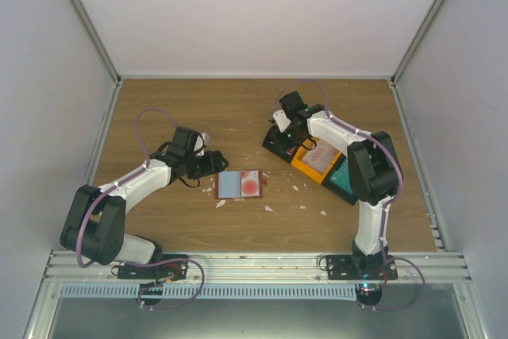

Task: Put the credit cards into the card holder
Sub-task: Pick up the credit card from the storage box.

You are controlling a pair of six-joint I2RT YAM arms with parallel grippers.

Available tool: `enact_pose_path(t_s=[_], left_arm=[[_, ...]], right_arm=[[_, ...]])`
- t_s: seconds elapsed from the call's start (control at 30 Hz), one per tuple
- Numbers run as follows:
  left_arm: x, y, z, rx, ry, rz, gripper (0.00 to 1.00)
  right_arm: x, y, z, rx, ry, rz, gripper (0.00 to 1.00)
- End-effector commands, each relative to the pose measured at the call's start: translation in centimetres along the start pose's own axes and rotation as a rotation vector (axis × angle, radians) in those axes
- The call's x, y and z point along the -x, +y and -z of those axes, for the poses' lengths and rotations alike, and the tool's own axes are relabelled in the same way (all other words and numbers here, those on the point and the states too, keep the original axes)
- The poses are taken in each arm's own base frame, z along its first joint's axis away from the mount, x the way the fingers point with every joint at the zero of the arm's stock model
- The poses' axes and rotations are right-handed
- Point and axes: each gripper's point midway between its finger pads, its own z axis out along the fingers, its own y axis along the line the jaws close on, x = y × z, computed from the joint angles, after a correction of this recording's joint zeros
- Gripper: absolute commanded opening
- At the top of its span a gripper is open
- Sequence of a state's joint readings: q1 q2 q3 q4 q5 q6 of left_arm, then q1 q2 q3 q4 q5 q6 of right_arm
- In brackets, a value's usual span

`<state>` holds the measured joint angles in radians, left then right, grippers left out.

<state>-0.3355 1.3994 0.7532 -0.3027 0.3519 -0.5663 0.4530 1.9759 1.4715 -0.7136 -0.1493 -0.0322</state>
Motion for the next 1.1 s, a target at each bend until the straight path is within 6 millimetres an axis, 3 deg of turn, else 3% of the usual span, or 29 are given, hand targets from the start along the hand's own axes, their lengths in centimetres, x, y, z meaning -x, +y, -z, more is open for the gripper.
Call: enact_pose_path(t_s=[0.0,0.3,0.6,1.07], left_arm=[[0.9,-0.4,0.0,-0.017,-0.023,-0.016,0.75],[0.7,-0.2,-0.1,-0.016,-0.016,-0.022,0.75],[0.7,-0.1,-0.2,-0.012,-0.016,-0.022,0.75],[0.8,-0.1,-0.4,-0.012,-0.014,-0.020,0.75]], right_arm=[[-0.4,-0.4,-0.8,-0.067,0.029,0.013,0.51],[-1.1,0.7,-2.2,-0.081,0.084,0.064,0.50],[0.3,3.5,0.2,0.071,0.008,0.092,0.42],[0.6,2.5,1.2,0.071,-0.011,0.057,0.30]])
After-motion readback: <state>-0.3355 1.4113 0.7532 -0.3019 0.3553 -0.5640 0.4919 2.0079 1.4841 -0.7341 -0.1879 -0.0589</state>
